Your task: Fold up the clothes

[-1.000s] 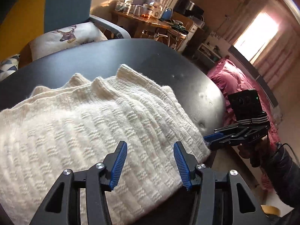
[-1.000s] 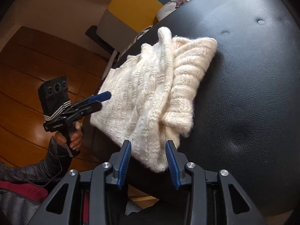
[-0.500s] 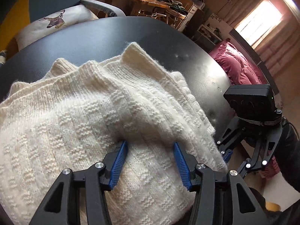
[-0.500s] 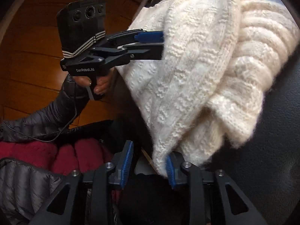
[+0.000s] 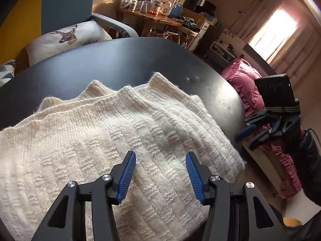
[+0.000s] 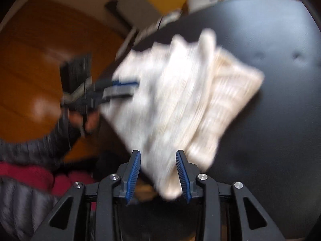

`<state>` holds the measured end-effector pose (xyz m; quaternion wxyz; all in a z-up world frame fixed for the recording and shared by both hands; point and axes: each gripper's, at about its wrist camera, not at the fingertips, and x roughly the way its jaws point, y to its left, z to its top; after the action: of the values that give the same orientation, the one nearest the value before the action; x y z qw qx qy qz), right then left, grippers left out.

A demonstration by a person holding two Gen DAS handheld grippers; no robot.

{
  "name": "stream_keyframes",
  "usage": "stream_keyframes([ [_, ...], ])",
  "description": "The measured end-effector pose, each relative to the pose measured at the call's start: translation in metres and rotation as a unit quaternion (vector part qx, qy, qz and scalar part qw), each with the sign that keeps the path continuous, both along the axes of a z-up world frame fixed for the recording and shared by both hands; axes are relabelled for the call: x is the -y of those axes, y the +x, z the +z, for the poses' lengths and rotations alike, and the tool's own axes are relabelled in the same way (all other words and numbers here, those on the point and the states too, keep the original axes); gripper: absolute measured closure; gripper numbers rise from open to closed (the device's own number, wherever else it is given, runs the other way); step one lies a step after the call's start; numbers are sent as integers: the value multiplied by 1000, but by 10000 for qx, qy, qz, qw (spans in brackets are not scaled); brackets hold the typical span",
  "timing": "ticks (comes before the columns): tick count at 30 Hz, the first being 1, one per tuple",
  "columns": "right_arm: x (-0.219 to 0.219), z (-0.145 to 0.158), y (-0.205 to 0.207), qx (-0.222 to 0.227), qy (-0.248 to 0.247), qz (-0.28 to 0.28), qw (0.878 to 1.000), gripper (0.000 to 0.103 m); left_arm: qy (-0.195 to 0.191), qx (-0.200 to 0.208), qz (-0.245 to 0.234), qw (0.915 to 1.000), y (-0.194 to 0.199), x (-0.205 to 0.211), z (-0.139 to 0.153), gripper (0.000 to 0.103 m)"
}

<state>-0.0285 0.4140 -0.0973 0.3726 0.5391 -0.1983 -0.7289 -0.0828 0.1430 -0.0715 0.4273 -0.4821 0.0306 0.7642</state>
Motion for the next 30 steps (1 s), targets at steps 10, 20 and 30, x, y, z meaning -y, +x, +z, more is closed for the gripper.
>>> stream_keyframes([
  [10,22,-29,-89,-223,686,-1612,9843,66,58,-208,-196,9996,-1,-33,-1,50],
  [20,16,-39,-66,-850,3265,-1432,9304,99,-12,228,7,9997,-44,-75,-43,48],
  [30,-12,-7,-57,-913,1296,-2068,9655,77,133,107,62,9998,-39,-71,-14,48],
])
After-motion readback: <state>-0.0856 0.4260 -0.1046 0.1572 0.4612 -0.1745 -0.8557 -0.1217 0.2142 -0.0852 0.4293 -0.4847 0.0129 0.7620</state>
